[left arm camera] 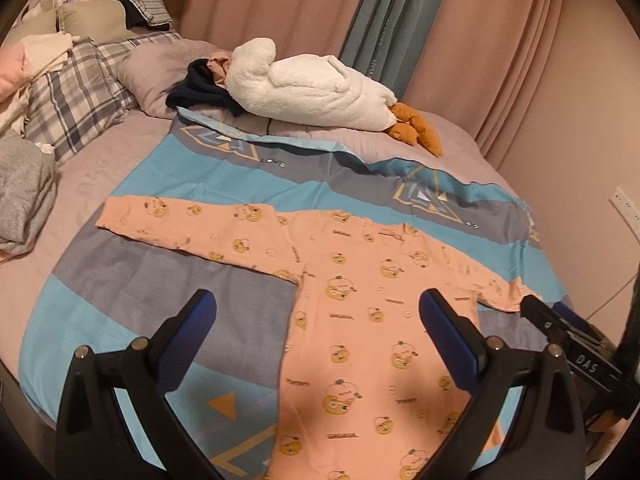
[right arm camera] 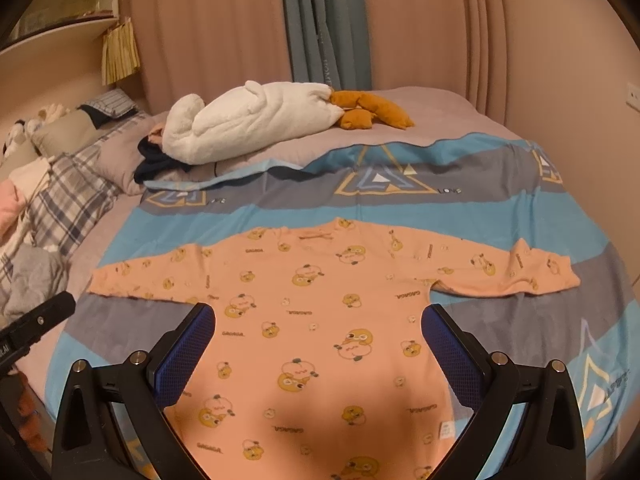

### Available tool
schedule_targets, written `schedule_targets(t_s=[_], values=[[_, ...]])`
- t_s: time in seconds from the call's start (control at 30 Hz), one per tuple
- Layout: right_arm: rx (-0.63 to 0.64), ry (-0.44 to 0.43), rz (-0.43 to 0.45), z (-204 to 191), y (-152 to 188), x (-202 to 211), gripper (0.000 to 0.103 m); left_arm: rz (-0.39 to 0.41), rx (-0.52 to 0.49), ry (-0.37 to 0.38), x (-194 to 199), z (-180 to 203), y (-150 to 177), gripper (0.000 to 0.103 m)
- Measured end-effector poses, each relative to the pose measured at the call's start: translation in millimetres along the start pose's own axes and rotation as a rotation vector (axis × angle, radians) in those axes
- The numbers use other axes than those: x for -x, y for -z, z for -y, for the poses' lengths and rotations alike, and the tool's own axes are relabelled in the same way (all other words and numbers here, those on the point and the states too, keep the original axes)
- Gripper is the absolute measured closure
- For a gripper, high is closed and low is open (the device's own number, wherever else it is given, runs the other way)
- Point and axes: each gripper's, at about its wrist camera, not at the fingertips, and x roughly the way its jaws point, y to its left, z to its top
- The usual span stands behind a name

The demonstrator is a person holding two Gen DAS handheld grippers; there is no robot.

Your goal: Fold small clothes

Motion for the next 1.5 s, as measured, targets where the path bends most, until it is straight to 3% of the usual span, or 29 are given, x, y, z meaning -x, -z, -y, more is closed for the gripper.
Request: schedule_targets(t_s=[1.5], values=[[0.018, -0.047, 0.022, -5.3, 1.4, 12.6, 0.000, -0.020, -0.047, 0.015, 3.0, 11.5, 2.6, 0.004]])
